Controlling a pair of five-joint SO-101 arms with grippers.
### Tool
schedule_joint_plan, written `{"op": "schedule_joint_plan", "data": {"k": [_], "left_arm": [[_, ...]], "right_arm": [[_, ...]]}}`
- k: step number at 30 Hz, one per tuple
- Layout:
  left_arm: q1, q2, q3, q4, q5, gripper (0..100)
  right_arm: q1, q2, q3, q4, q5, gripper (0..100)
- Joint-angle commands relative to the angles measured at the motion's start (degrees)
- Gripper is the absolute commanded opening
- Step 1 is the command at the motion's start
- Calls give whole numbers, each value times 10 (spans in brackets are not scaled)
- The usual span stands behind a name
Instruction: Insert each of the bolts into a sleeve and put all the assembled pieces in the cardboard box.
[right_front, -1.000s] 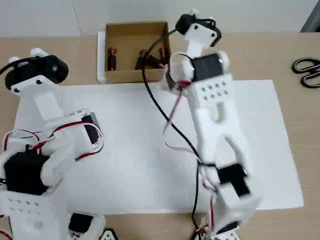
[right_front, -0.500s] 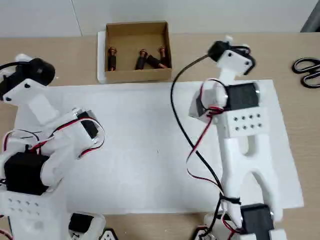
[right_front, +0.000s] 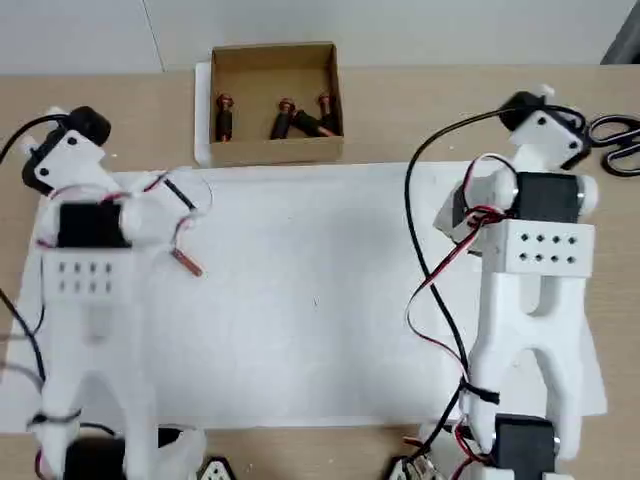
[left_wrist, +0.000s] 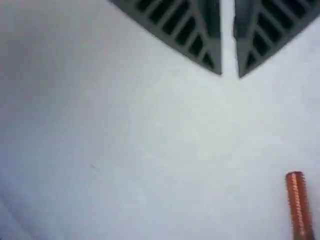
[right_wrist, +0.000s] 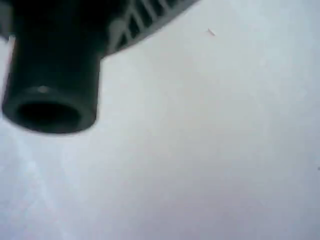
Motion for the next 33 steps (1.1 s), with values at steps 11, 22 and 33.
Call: {"op": "schedule_joint_plan", "data": {"k": [11, 22, 33], "left_arm": [[-49, 158, -3, -90, 6, 7], [-95, 266, -6, -102, 4, 7], [-87, 285, -6, -169, -3, 8]], "right_arm": [[57, -15, -1, 6, 5, 3], [58, 23, -2, 6, 4, 3], [57, 23, -2, 6, 4, 3]]}}
